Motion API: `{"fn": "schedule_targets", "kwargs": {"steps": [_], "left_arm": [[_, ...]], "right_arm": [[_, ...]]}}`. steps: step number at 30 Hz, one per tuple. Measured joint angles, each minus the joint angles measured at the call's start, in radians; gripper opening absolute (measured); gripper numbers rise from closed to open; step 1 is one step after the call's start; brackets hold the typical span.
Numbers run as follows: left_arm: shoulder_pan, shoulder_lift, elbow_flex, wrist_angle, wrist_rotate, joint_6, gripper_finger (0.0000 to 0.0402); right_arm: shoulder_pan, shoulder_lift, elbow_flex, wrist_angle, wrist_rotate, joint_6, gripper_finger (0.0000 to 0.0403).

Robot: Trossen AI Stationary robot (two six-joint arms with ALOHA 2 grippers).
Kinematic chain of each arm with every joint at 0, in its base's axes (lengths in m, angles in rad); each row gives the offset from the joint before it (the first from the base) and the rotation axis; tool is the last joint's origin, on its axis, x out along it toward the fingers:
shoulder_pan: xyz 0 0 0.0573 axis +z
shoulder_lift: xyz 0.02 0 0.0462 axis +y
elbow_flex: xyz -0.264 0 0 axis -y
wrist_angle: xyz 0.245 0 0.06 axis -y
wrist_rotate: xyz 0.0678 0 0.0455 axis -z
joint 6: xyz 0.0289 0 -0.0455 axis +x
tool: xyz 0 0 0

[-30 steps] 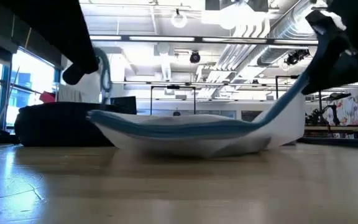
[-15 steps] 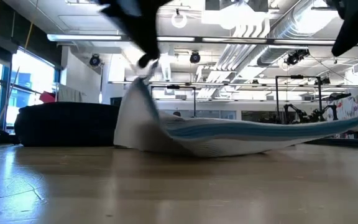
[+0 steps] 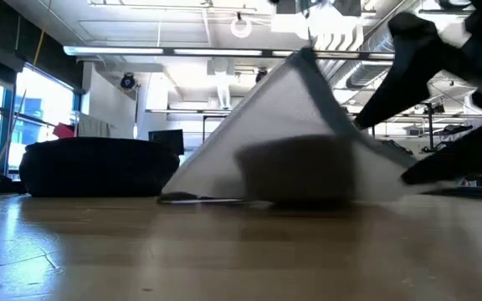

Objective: Unpack backpack
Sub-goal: Put the transparent zipper bag into the blue backpack

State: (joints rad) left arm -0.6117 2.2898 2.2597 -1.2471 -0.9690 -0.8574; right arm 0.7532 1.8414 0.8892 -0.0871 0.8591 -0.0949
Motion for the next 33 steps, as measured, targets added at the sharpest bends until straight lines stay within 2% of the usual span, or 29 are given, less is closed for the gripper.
{"fn": "schedule_targets", "kwargs": {"steps": [5,7,9,12,16,20,23,26,28,31,32,33], "left_arm": [[-0.024,0.000,0.000,0.014,-0.010,0.006,0.0005],[-0.029,0.000,0.000,0.015,-0.012,0.006,0.0005],[-0.033,0.000,0.000,0.016,-0.012,0.006,0.0005],[-0.037,0.000,0.000,0.021,-0.013,0.006,0.0005],[-0.043,0.000,0.000,0.031,-0.021,0.007,0.0005],[-0.059,0.000,0.000,0.067,-0.021,0.051,0.0005],[-0.071,0.000,0.000,0.106,-0.019,0.096,0.0005],[-0.083,0.000,0.000,0.128,-0.006,0.132,0.0005],[-0.092,0.000,0.000,0.128,0.026,0.146,0.0007],[-0.106,0.000,0.000,0.128,0.062,0.140,0.0022],[-0.112,0.000,0.000,0.128,0.073,0.139,0.0031],[-0.119,0.000,0.000,0.128,0.087,0.136,0.0041]], "right_arm": [[-0.019,0.104,0.049,-0.151,0.224,0.036,0.0291],[-0.023,0.115,0.060,-0.235,0.277,0.083,0.0291],[-0.030,0.116,0.069,-0.292,0.285,0.139,0.0291],[-0.065,0.113,0.078,-0.300,0.224,0.136,0.0291],[-0.142,0.110,0.082,-0.245,0.082,0.012,0.0291],[-0.225,0.110,0.082,-0.177,0.002,-0.098,0.0291],[-0.276,0.112,0.081,-0.114,-0.028,-0.114,0.0280],[-0.308,0.113,0.081,-0.097,-0.034,-0.114,0.0230],[-0.312,0.113,0.081,-0.104,-0.032,-0.113,0.0170],[-0.291,0.105,0.079,-0.134,0.032,-0.113,0.0061],[-0.276,0.095,0.078,-0.163,0.038,-0.103,0.0037],[-0.258,0.082,0.076,-0.197,0.048,-0.088,0.0031]]}}
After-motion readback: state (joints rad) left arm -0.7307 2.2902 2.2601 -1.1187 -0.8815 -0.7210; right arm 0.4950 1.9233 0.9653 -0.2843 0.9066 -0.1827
